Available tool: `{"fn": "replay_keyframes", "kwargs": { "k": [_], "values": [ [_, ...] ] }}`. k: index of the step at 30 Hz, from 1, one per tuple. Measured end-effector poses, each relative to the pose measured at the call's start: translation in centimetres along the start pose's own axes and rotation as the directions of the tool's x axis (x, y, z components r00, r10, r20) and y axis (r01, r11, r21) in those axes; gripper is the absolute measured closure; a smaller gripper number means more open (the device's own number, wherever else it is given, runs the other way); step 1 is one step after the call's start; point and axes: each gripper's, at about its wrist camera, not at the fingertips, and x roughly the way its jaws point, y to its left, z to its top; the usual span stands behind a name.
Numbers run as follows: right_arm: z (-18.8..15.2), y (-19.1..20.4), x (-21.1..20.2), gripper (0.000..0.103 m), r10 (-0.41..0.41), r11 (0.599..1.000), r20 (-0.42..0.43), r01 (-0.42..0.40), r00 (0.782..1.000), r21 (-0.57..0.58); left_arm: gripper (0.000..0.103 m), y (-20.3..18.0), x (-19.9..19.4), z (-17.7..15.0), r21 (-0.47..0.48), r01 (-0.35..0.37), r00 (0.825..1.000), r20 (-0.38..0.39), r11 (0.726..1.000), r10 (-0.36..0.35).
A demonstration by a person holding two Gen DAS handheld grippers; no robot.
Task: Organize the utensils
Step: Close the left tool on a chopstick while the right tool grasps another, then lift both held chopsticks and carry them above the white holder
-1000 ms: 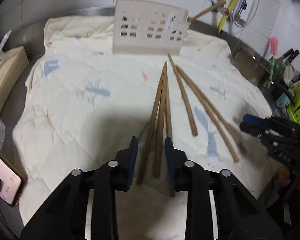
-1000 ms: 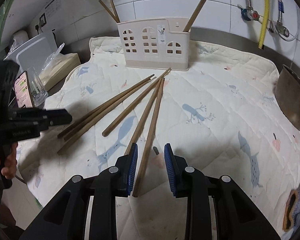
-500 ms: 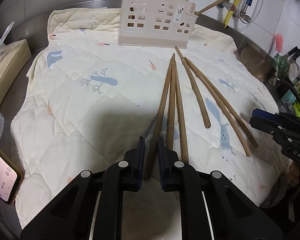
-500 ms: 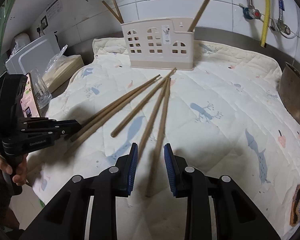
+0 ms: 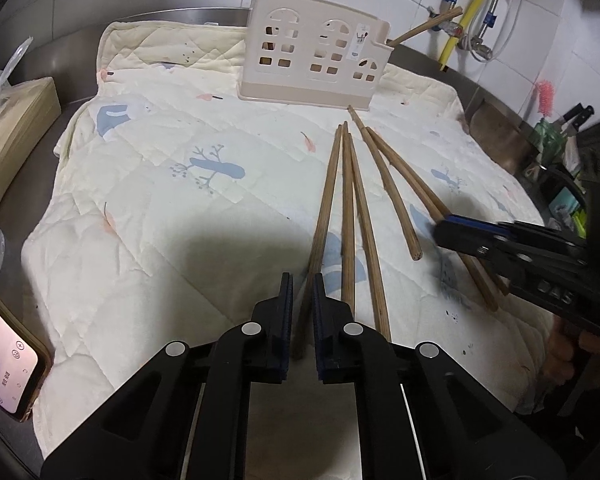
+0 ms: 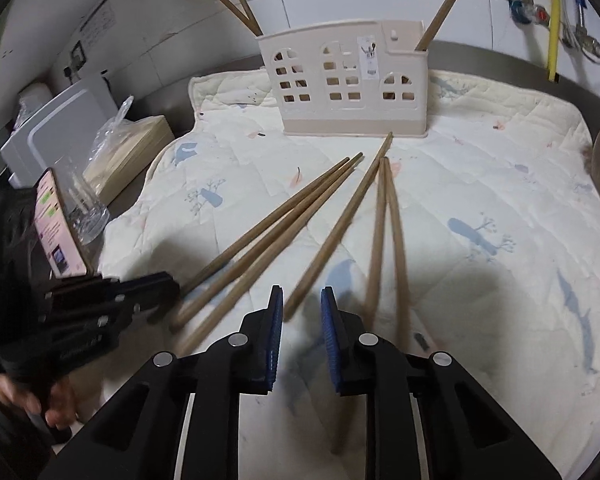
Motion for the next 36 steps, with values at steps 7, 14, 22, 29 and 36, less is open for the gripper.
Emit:
{"fn": "replay_keyframes", "kwargs": {
  "k": [7, 14, 22, 29, 36],
  "values": [
    [0.4, 0.8, 2.3, 0.086, -0.055, 0.997, -0.037, 0.057, 0.998, 0.049, 0.095, 0.1, 0.1, -0.5, 0.007, 0.057, 0.998, -0.002, 0.998, -0.057],
    [0.4, 1.4, 3.2, 0.089, -0.128, 0.989, -0.043, 0.130, 0.991, 0.065, 0.094, -0.2, -0.2, -0.6, 0.026, 0.087, 0.996, 0.002, 0.996, -0.087],
    [0.1, 1.5, 2.9, 0.092, -0.152, 0.986, -0.028, 0.153, 0.988, 0.061, 0.092, -0.6, 0.5, -0.4, 0.036, 0.079, 0.997, -0.008, 0.996, -0.079],
    [0.0, 0.9, 1.1, 0.093, -0.165, 0.985, 0.021, 0.164, 0.986, 0.046, 0.092, -1.3, 0.8, -0.4, 0.065, 0.034, 0.999, -0.014, 0.997, -0.033],
    [1.0, 0.6, -2.6, 0.095, -0.163, 0.986, 0.130, 0.164, 0.978, 0.003, 0.097, -1.9, 0.1, 0.3, 0.071, 0.005, 1.000, -0.004, 0.997, -0.005]
  ]
}}
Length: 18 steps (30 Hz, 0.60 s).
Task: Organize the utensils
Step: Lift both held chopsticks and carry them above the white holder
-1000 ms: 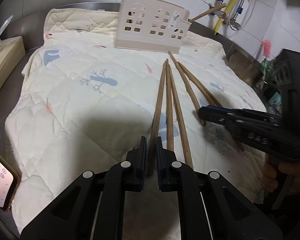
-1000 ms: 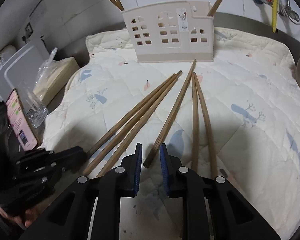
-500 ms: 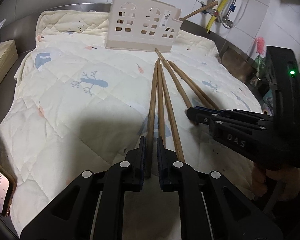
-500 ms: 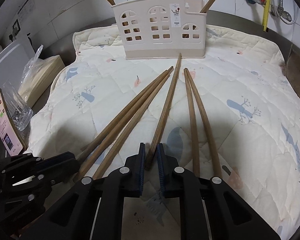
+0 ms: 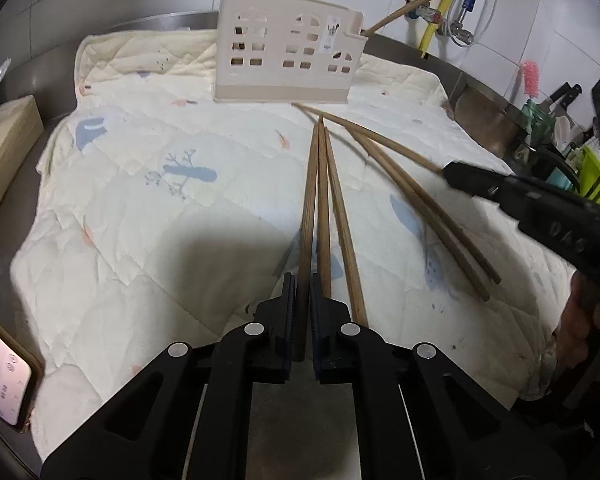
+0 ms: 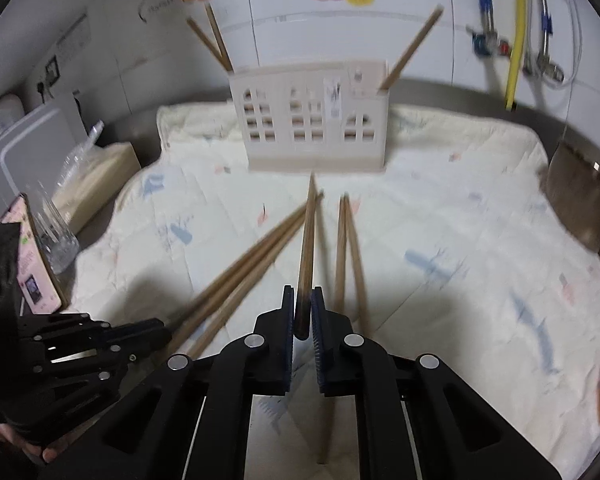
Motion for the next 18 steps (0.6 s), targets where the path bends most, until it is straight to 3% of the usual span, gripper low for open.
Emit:
{"fn": "replay_keyframes", "kwargs": {
  "k": [9, 18],
  "values": [
    [2.5, -1.6, -3.3, 0.096, 0.035, 0.999, 0.118, -0.031, 0.992, -0.035, 0.097, -0.8, -4.4, 3.4, 0.022, -0.077, 0.991, 0.110, 0.997, 0.074],
    [5.1, -2.7, -4.3, 0.096, 0.084, 0.996, 0.197, -0.076, 0.977, -0.050, 0.097, -2.0, -6.6, 8.0, 0.069, -0.078, 0.982, 0.180, 0.995, 0.065]
  ]
}}
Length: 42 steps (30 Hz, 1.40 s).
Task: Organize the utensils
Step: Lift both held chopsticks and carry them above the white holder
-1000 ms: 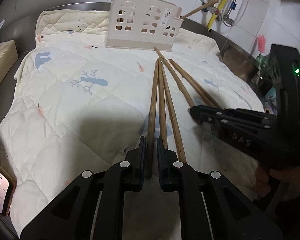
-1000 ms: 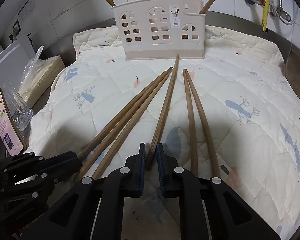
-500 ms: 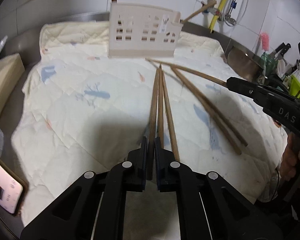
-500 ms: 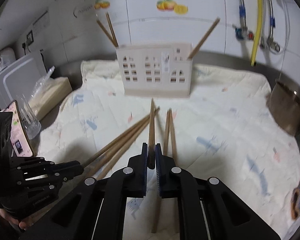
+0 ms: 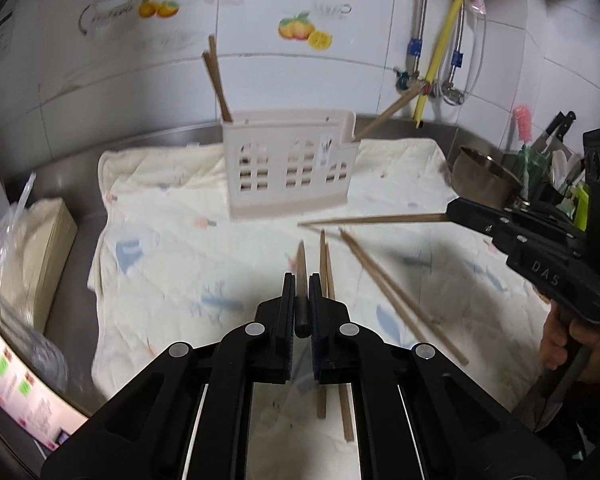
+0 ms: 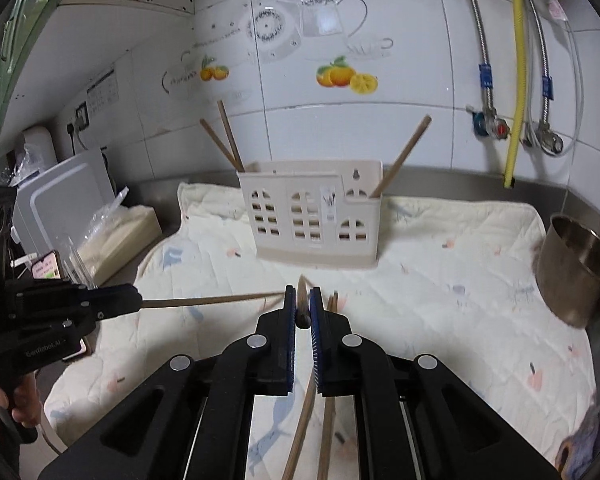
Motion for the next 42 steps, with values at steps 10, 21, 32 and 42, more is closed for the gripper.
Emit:
{"fn": "replay_keyframes", "kwargs": {
  "k": [10, 21, 32, 42],
  "values": [
    [3.3, 0.0, 2.0, 0.096, 0.045, 0.999, 0.047, -0.045, 0.998, 0.000, 0.098, 0.7, 1.1, 3.6, 0.000, 0.027, 0.999, 0.034, 1.000, -0.027],
    [6.6, 0.9, 4.1, 0.095, 0.066, 0.998, 0.126, -0.064, 0.990, -0.027, 0.097, 1.7, 1.6, 5.0, -0.005, 0.035, 0.998, 0.050, 0.999, -0.035],
    [7.7, 0.9, 5.9, 0.096, 0.076, 0.996, 0.114, -0.070, 0.991, -0.055, 0.097, 1.9, 2.0, 6.9, -0.015, 0.049, 0.996, 0.069, 0.999, -0.048],
    [12.7, -1.0, 1.9, 0.096, 0.132, 0.989, 0.101, -0.124, 0.986, -0.083, 0.097, 0.6, -0.3, 10.8, 0.038, 0.042, 0.990, 0.135, 0.998, -0.046]
  ]
}}
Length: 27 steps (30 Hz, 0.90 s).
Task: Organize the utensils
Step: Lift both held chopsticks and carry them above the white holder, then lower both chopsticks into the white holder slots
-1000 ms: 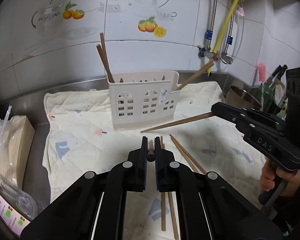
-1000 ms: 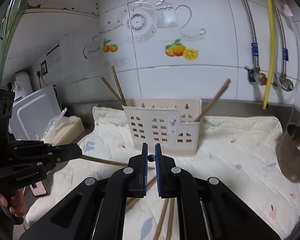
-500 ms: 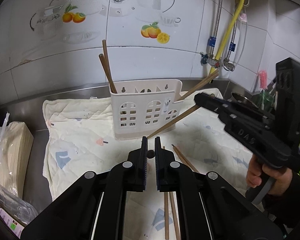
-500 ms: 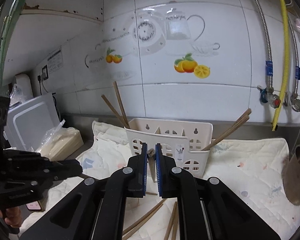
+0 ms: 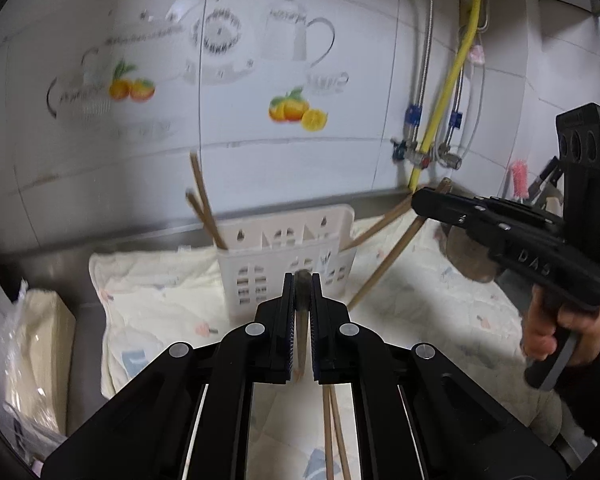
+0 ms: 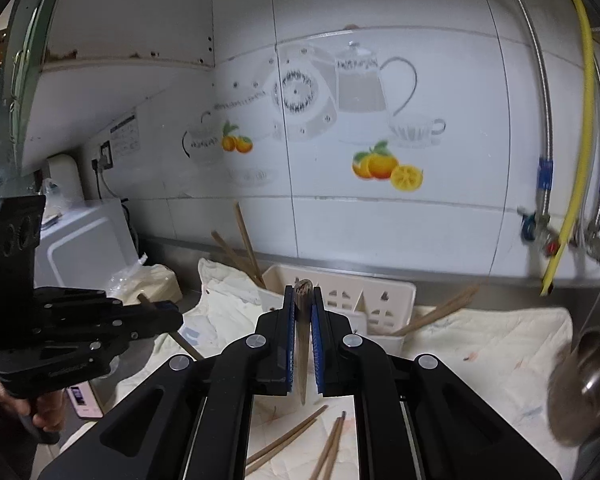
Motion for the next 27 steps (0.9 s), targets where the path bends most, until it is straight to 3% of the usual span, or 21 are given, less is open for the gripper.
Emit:
{"fn": "replay_keyframes", "kwargs": {
  "k": [6, 13, 17, 21, 27],
  "values": [
    [4.3, -2.5, -1.7, 0.096, 0.035, 0.999, 0.011, -0.036, 0.999, 0.041, 0.098, -0.6, -1.3, 5.0, 0.036, -0.005, 0.998, 0.068, 0.999, 0.003],
    [8.7, -4.5, -2.1, 0.096, 0.000, 0.999, 0.045, -0.001, 0.999, 0.033, 0.098, -0.7, -2.5, 11.2, 0.051, -0.020, 0.985, 0.173, 0.999, 0.011],
    [10.6, -5.3, -1.7, 0.096, -0.036, 0.999, 0.060, 0.035, 0.998, 0.018, 0.098, -0.4, -2.5, 14.1, 0.047, -0.076, 0.970, 0.236, 0.996, 0.063],
    [11.1, -5.9, 0.0, 0.096, -0.087, 0.996, 0.040, 0.087, 0.995, -0.002, 0.098, 0.5, -0.7, 15.4, 0.014, -0.143, 0.955, 0.264, 0.990, 0.134],
    [9.2, -7.0, 2.8, 0.096, -0.095, 0.995, -0.019, 0.095, 0.995, 0.007, 0.098, 2.9, 3.0, 14.4, -0.060, -0.148, 0.961, 0.228, 0.987, 0.158]
  ]
}}
